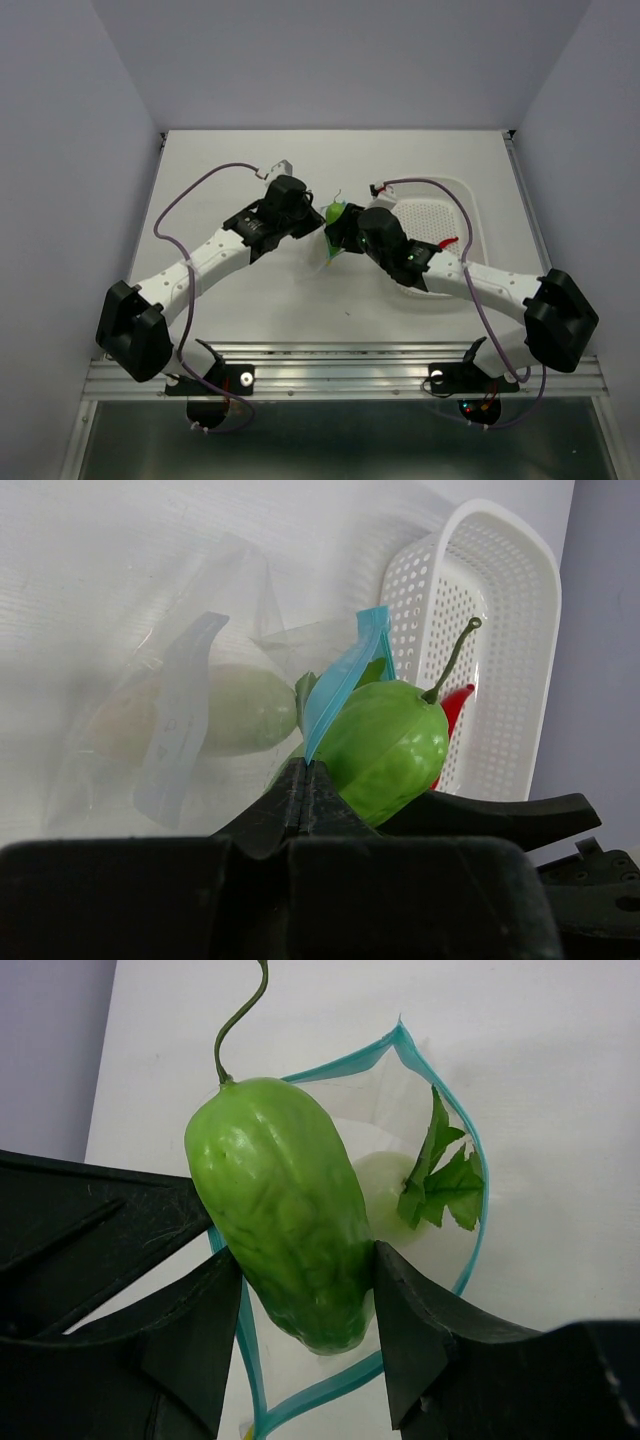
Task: Place the food in the zip-top bag and seal the zipper
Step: Place the fake vegetable in the zipper food storage bag.
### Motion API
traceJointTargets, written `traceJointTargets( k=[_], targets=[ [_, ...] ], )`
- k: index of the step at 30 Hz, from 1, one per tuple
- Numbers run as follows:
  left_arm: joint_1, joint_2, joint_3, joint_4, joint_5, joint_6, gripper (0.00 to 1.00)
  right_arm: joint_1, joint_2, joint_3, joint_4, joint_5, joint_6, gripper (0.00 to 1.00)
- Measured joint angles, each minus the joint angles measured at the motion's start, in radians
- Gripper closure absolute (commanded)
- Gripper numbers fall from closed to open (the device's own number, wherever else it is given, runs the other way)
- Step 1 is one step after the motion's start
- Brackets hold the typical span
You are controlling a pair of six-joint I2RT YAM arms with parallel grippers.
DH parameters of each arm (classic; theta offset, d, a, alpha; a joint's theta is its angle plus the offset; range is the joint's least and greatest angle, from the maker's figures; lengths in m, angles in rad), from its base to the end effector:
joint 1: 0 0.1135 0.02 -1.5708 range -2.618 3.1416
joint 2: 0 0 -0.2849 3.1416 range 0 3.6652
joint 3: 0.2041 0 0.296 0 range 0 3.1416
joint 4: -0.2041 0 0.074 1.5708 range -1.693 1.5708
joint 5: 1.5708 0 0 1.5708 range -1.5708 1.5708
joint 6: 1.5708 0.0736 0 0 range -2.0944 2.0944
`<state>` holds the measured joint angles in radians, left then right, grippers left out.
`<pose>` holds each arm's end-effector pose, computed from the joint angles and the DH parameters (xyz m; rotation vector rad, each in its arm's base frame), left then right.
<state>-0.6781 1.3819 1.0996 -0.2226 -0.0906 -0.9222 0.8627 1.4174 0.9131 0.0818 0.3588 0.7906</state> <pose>0.3083 -0.2398 0.2990 -0.3256 2.1721 -0.8599 0.2730 0.2791 0.2489 0.1642 2.0298 0.7140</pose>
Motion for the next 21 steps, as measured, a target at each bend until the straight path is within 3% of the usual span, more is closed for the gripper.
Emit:
traceJointTargets(
  k=[1,8,18,21],
  targets=[
    [0.0,-0.002,-0.002,0.0,0.0,0.0,1.0,0.001,0.001,0.008,-0.013,0.0,0.004,0.45],
    [0.0,-0.02,-0.013,0.01,0.0,-0.002,1.0,0.003,0.015,0.035,-0.061,0.0,0.03,0.31],
    [0.0,-0.048,-0.028,0.018,0.0,-0.004,1.0,0.003,0.018,0.065,-0.117,0.0,0.044,0.22],
    [0.0,-0.05,-0.028,0.018,0.0,-0.004,1.0,0.003,0.018,0.073,-0.128,0.0,0.04,0.08]
  ],
)
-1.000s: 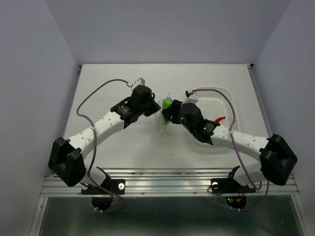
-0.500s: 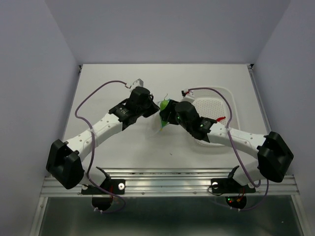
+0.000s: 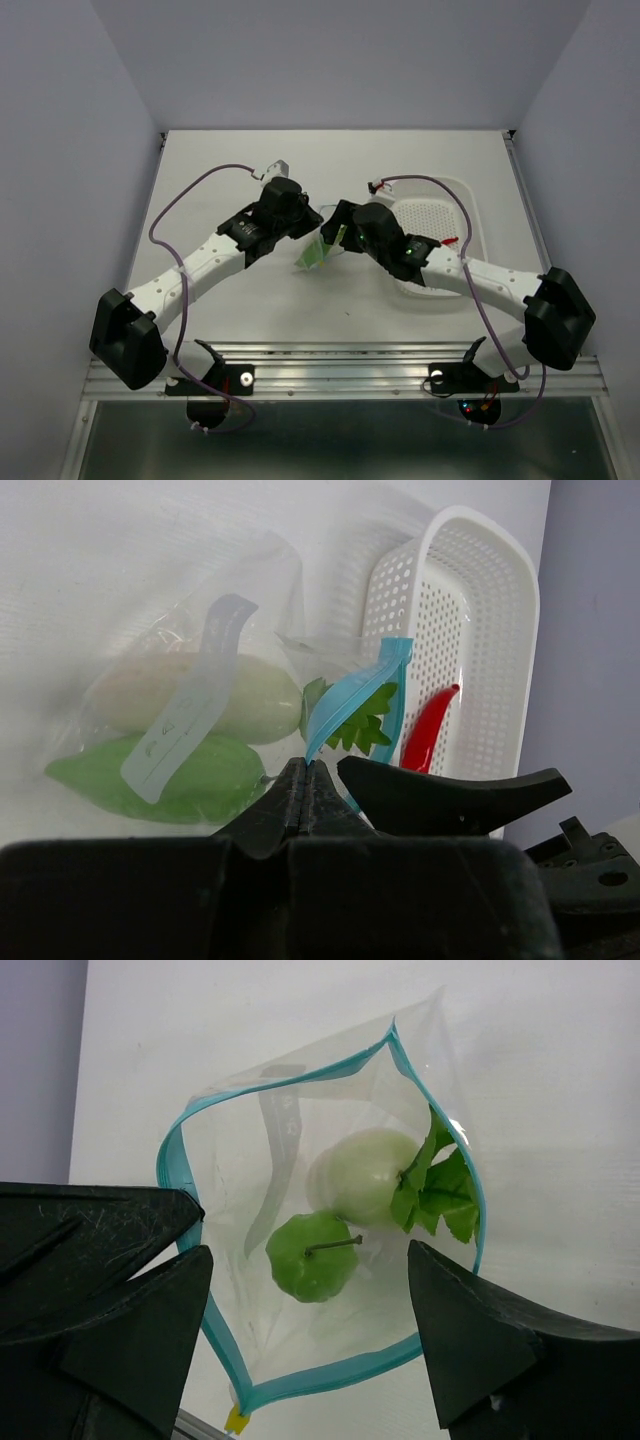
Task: Place the food in the zip-top bag and seal the zipper
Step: Place the fake vegetable in the zipper food storage bag, then pick up the fake vegetable from the bin.
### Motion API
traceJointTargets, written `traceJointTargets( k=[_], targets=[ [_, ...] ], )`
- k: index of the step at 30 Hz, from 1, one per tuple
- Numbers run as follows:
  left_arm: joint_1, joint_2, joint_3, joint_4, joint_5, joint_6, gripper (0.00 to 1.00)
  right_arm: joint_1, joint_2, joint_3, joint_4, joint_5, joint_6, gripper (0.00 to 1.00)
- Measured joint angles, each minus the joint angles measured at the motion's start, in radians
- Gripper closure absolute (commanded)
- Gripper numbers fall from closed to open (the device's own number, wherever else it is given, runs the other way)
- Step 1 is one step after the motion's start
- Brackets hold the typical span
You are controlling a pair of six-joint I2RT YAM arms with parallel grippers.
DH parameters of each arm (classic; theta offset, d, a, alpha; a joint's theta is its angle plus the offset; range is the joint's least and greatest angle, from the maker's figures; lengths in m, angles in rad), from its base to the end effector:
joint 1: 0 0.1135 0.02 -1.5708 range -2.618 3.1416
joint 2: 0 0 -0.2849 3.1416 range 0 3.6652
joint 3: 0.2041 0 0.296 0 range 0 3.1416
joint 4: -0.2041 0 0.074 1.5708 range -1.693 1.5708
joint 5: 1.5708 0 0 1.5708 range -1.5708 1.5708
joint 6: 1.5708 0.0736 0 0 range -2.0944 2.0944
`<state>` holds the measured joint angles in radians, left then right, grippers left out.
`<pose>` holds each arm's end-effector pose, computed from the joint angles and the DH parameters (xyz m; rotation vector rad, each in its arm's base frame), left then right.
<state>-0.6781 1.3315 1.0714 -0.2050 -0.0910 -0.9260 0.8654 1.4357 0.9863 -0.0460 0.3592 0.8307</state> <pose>0.2999 -0.2330 0.3077 -0.3270 2.1341 -0.8889 0.2755 0.2836 0.2560 0.1901 2.0946 0.6840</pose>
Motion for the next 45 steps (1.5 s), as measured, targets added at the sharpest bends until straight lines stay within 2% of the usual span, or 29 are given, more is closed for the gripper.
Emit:
traceJointTargets(
  k=[1,7,13,15,21,26,31,34,40,45],
  targets=[
    [0.0,0.0,0.0,0.0,0.0,0.0,1.0,0.0,0.0,0.006,-0.008,0.001,-0.007,0.0],
    [0.002,-0.003,0.0,0.0,-0.011,0.0,1.0,0.0,-0.006,0.068,-0.1,0.047,-0.042,0.0],
    [0.002,-0.005,0.0,-0.001,-0.01,0.0,1.0,-0.031,-0.135,0.118,-0.248,0.153,-0.05,0.0],
    [0.002,-0.005,0.0,-0.001,-0.01,0.0,1.0,-0.102,-0.19,0.135,-0.322,0.154,-0.039,0.0],
    [0.002,-0.005,0.0,0.0,-0.006,0.004,1.0,-0.462,-0.274,0.111,-0.536,0.121,-0.022,0.0],
    [0.002,-0.005,0.0,0.0,0.004,0.01,1.0,-0.597,-0.233,0.049,-0.636,0.046,-0.046,0.0],
    [0.002,-0.005,0.0,0.0,0.008,0.016,1.0,-0.655,-0.092,0.028,-0.658,-0.003,-0.08,0.01],
    [0.002,-0.005,0.0,0.0,0.011,0.02,1.0,-0.677,-0.023,0.011,-0.639,-0.036,-0.091,0.05],
    [0.002,0.005,0.0,0.0,0.015,0.024,1.0,-0.704,0.039,-0.01,-0.589,-0.085,-0.098,0.07],
    [0.002,0.015,0.0,0.0,0.017,0.027,1.0,-0.723,0.073,-0.031,-0.534,-0.106,-0.101,0.16]
  ],
)
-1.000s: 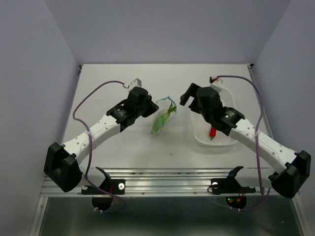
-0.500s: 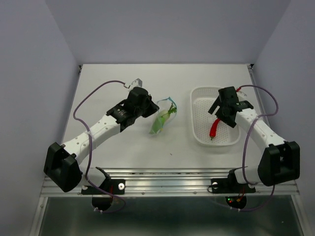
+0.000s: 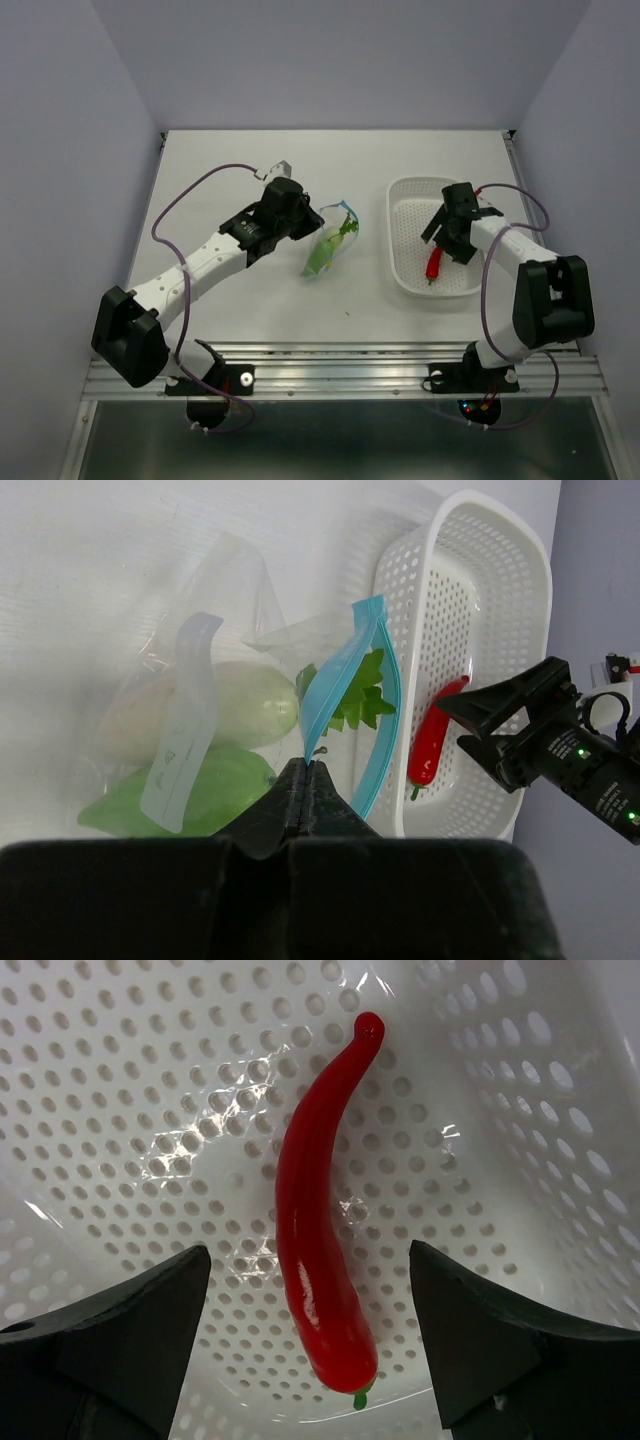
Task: Place the food in the zip-top bag and seal the zipper
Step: Pick up the fake vegetable from the bin.
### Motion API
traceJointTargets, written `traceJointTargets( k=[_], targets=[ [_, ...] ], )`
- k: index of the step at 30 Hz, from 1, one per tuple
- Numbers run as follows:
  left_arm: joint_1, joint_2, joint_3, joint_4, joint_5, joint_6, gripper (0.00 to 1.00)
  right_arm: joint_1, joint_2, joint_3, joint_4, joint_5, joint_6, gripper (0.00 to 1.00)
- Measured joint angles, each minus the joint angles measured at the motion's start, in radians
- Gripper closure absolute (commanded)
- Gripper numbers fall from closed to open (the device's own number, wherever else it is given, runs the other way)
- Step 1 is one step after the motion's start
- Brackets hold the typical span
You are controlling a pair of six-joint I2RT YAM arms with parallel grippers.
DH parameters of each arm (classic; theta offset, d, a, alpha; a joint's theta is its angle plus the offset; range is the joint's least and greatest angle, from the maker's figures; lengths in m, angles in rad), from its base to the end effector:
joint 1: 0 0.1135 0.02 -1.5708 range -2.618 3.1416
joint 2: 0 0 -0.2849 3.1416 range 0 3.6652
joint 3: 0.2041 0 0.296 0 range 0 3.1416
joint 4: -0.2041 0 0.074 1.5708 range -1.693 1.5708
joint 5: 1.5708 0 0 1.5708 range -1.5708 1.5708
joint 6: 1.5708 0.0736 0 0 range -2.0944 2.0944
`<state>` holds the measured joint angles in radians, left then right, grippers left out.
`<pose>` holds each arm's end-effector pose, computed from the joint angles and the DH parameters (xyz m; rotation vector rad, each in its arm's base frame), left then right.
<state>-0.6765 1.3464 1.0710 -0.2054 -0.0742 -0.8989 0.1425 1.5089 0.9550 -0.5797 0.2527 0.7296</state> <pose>0.3017 -0.2352 0.3020 -0.2898 2.1551 -0.8772 0.3411 0.0303 0.1648 0.8355 2.5063 -0.0563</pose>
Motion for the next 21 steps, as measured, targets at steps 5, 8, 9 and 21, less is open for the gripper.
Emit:
traceJointTargets(
  k=[5,8,9,21],
  targets=[
    [0.0,0.001,0.0,0.0,0.001,0.0,1.0,-0.009,0.028,-0.024,0.037,-0.014,0.0,0.28],
    [0.0,0.001,0.0,0.0,0.002,0.001,1.0,-0.011,0.039,-0.029,0.054,-0.014,0.0,0.33],
    [0.0,0.001,0.0,0.0,0.002,0.001,1.0,-0.011,0.042,-0.032,0.061,-0.014,0.0,0.33],
    [0.0,0.001,0.0,0.0,0.003,0.004,1.0,-0.011,0.056,-0.051,0.092,-0.015,0.0,0.77]
  ],
)
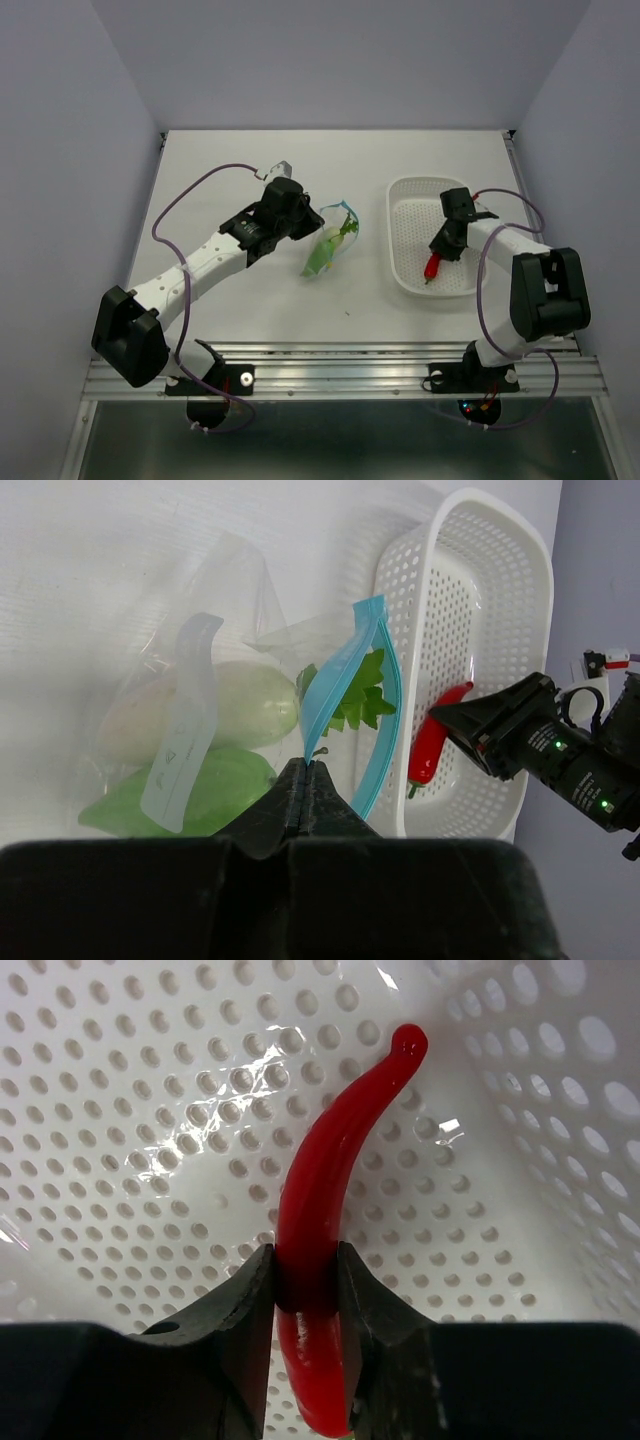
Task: Place the food in the zip-top bag and seal the zipper
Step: Pick up the fake vegetable from the bin.
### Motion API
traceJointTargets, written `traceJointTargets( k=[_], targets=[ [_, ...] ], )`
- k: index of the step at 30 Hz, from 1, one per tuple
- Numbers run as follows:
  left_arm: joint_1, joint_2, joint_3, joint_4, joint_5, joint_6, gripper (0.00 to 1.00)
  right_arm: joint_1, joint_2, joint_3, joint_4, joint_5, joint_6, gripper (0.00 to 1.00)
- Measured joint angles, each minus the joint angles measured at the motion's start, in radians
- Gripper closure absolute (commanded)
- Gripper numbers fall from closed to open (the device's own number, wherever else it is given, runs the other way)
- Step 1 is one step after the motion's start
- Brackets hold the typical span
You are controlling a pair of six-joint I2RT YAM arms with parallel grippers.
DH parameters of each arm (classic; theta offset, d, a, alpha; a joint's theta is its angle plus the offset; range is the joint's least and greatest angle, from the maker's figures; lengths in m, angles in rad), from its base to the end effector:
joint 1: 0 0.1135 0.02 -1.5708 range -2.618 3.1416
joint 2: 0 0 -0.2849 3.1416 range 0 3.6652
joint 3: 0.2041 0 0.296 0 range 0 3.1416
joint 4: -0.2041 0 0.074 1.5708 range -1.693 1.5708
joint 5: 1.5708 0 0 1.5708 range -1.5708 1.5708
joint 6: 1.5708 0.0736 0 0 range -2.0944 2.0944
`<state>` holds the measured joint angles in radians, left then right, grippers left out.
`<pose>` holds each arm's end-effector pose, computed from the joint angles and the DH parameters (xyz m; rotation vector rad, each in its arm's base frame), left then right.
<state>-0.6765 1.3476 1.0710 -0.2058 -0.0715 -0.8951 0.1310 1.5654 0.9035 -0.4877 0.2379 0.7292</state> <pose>0.3017 -0.2355 0.3015 -0.2841 2.1576 -0.8764 0.3428 0.0277 0.1348 0.8493 2.5233 -0.0519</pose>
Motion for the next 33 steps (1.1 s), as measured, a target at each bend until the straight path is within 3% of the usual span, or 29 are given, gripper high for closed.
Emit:
traceJointTargets(
  k=[5,10,16,20,25,33],
  targets=[
    [0.0,0.0,0.0,0.0,0.0,0.0,1.0,0.0,-0.032,-0.003,0.0,-0.002,-0.02,0.8],
    [0.0,0.0,0.0,0.0,-0.001,0.0,1.0,0.0,-0.165,-0.005,0.006,-0.012,-0.071,0.8],
    [0.0,0.0,0.0,0.0,0.0,-0.002,1.0,0.017,-0.38,-0.037,0.126,-0.105,-0.154,0.8],
    [0.0,0.002,0.0,0.0,0.002,-0.005,1.0,0.117,-0.464,-0.035,0.236,-0.122,-0.195,0.79],
    [0.0,0.005,0.0,0.0,0.006,-0.013,1.0,0.34,-0.426,0.003,0.363,-0.068,-0.214,0.76],
    [0.0,0.005,0.0,-0.002,0.006,-0.024,1.0,0.531,-0.242,0.086,0.546,0.108,-0.203,0.76]
  ],
)
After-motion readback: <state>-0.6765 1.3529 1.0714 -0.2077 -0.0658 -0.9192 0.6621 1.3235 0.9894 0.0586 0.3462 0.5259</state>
